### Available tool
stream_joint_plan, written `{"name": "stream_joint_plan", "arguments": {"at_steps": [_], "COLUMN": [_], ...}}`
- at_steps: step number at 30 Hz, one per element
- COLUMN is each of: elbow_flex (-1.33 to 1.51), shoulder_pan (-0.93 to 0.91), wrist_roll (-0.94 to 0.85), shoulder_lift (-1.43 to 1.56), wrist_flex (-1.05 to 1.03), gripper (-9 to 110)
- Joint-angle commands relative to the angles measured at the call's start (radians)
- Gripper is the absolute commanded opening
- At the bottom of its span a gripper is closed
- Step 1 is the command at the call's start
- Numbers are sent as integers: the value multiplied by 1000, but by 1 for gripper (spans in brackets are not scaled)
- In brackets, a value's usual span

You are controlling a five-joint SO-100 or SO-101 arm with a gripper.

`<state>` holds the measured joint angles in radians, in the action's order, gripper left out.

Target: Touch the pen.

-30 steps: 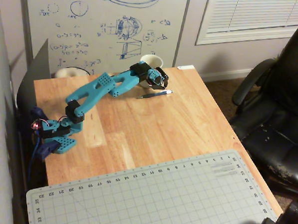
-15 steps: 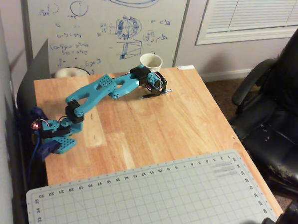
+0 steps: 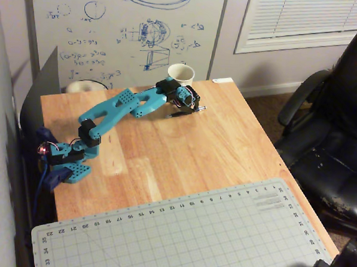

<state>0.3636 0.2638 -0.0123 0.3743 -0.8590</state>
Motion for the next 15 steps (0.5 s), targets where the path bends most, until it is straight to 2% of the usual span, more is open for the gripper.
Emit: {"name": "stream_joint_plan", "arguments": {"at_steps": [1,15], "elbow_flex": [-74,-75], "shoulder_pan": [28,32], "wrist_roll": [14,14], "shoulder_lift": [35,49], "wrist_flex": [18,21], "gripper": [1,1]}}
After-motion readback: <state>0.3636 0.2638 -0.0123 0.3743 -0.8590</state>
